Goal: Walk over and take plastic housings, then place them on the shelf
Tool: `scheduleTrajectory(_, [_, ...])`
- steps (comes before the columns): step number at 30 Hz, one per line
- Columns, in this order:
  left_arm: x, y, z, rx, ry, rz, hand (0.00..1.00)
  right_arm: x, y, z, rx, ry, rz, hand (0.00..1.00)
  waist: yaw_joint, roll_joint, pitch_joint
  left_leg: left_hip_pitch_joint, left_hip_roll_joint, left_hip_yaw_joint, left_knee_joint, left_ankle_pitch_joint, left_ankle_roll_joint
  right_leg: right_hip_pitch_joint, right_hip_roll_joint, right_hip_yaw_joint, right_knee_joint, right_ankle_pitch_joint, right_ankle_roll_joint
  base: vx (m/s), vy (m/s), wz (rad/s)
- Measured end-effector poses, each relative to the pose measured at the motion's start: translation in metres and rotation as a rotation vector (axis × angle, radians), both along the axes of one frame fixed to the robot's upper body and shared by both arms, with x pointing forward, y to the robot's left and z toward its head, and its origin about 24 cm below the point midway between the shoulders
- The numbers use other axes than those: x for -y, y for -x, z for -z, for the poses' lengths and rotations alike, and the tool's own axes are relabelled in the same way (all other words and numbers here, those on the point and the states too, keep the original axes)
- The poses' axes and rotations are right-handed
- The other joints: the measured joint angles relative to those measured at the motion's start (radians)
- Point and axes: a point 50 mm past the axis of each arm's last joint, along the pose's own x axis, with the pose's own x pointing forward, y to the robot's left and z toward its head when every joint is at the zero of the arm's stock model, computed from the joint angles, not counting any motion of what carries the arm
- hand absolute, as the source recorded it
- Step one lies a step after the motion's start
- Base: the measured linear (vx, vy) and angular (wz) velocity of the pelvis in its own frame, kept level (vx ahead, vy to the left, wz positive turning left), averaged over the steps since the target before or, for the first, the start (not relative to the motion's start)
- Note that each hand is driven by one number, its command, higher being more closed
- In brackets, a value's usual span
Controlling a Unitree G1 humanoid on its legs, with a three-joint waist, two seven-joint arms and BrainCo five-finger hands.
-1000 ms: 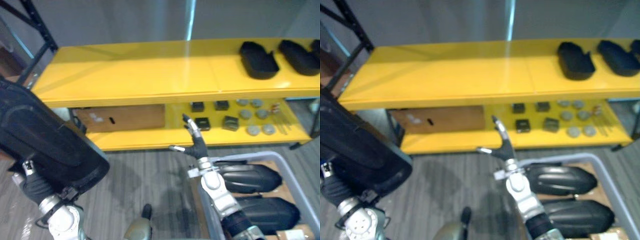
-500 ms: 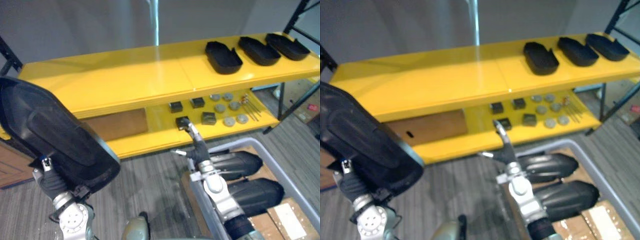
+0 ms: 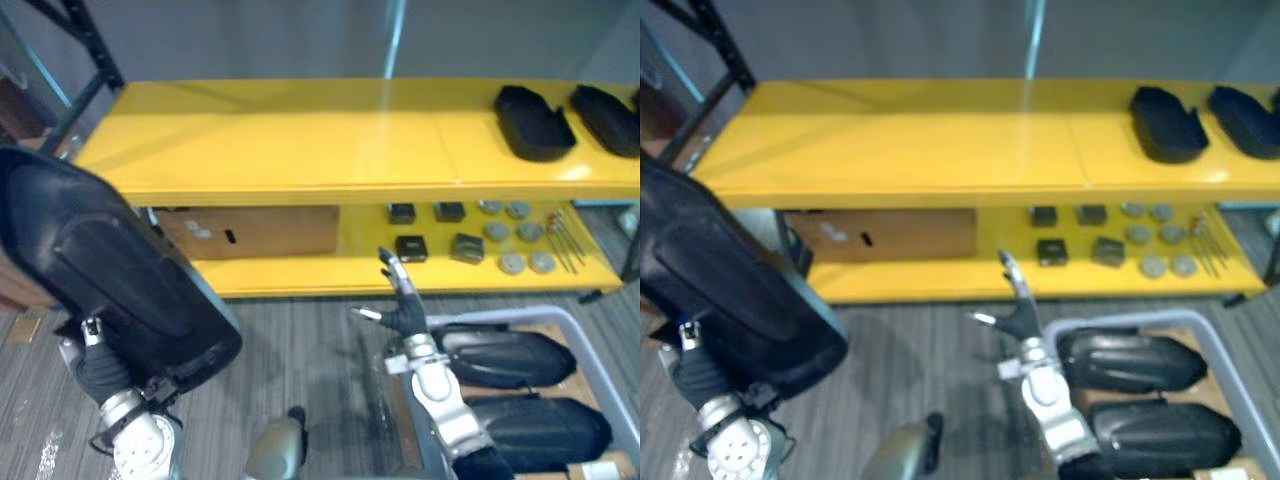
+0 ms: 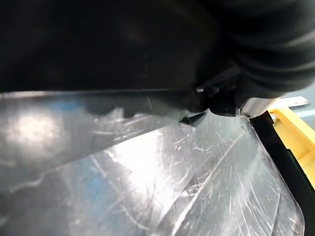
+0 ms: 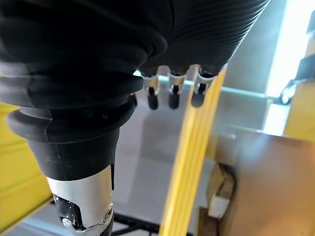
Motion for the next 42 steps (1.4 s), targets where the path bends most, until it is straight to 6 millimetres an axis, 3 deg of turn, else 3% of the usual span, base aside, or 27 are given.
scheduleTrajectory(1, [-0.003,-0.003,-0.004,0.008,-0.025,0.01,1.0,0.005,0.0,-0.003,0.018,-0.036,0.063,0.0,-0.003,0.005,0.003,0.001,-0.001,-0.03,-0.003,-0.003,0.013,-0.022,0.04,0.062,0.013,-0.066,0.051,0.15,0.112,0.49])
scheduleTrajectory(3, [-0.003,-0.007,-0.006,0.024,-0.027,0.015,1.0,0.018,-0.001,-0.011,0.062,-0.06,0.154,0.0,-0.005,0.002,0.002,0.001,0.0,-0.055,-0.013,-0.002,0.019,-0.04,0.095,0.114,-0.067,-0.147,0.1,0.13,0.076,0.4])
scheduleTrajectory(5, [-0.003,-0.011,-0.005,0.032,-0.009,0.009,1.0,0.042,0.0,-0.023,0.14,-0.091,0.287,0.0,-0.007,0.003,0.002,0.001,-0.002,-0.057,-0.025,-0.003,0.02,-0.079,0.133,0.161,-0.167,-0.169,0.131,0.11,0.029,0.13])
scheduleTrajectory(9, [0.002,-0.018,-0.003,0.042,0.013,0.01,1.0,0.082,0.008,-0.043,0.283,-0.138,0.499,0.0,-0.028,-0.007,0.017,0.008,-0.016,-0.065,-0.028,-0.006,0.001,-0.103,0.152,0.197,-0.302,-0.141,0.15,0.1,-0.065,0.15])
scheduleTrajectory(10, [0.004,-0.02,-0.004,0.05,0.014,0.014,1.0,0.09,0.01,-0.051,0.33,-0.177,0.524,0.0,-0.03,-0.031,0.021,0.01,-0.029,-0.061,-0.027,-0.013,-0.01,-0.095,0.149,0.196,-0.338,-0.1,0.134,0.14,-0.235,0.11])
scheduleTrajectory(11, [0.006,-0.023,-0.005,0.058,0.02,0.017,1.0,0.096,0.013,-0.059,0.376,-0.199,0.54,0.0,-0.035,-0.048,0.027,0.0,-0.04,-0.062,-0.021,-0.025,-0.025,-0.081,0.142,0.193,-0.365,-0.068,0.172,0.13,-0.254,0.09])
scheduleTrajectory(13, [0.012,-0.026,-0.004,0.064,0.041,0.035,1.0,0.107,0.012,-0.07,0.422,-0.215,0.541,0.0,-0.041,-0.014,0.045,-0.009,0.002,-0.046,-0.017,-0.044,-0.034,-0.08,0.174,0.174,-0.387,-0.056,0.167,0.09,-0.205,0.05])
scheduleTrajectory(14, [0.014,-0.027,-0.004,0.069,0.042,0.045,1.0,0.114,0.011,-0.075,0.439,-0.216,0.544,0.0,-0.06,0.006,0.046,-0.02,0.046,-0.003,-0.009,-0.043,-0.037,-0.079,0.19,0.156,-0.404,-0.048,0.156,0.1,-0.178,0.1])
scheduleTrajectory(16, [0.016,-0.03,-0.007,0.085,0.044,0.05,1.0,0.121,0.011,-0.079,0.448,-0.227,0.537,0.0,-0.08,0.023,0.055,-0.013,0.083,0.038,-0.025,-0.029,-0.067,-0.067,0.206,0.145,-0.413,-0.046,0.154,0.13,-0.138,0.07])
scheduleTrajectory(22, [0.019,-0.037,-0.014,0.123,0.039,0.064,1.0,0.12,0.019,-0.086,0.452,-0.189,0.457,0.0,-0.09,0.021,0.057,0.058,0.09,0.085,-0.072,-0.03,-0.073,-0.031,0.209,0.171,-0.436,-0.026,0.152,0.11,-0.001,-0.14])
scheduleTrajectory(35, [0.019,-0.027,-0.006,0.076,0.014,0.042,1.0,0.111,0.029,-0.058,0.307,-0.22,0.394,0.0,-0.098,0.01,0.042,0.122,0.069,0.128,-0.101,-0.052,-0.047,0.042,0.188,0.197,-0.499,-0.009,0.155,-0.02,0.036,-0.07])
scheduleTrajectory(42, [0.016,-0.018,-0.015,0.112,-0.032,0.07,1.0,0.111,0.033,-0.046,0.235,-0.294,0.395,0.0,-0.106,0.004,0.006,0.118,0.07,0.131,-0.099,-0.055,-0.048,0.055,0.189,0.194,-0.529,-0.007,0.157,0.0,0.0,0.0])
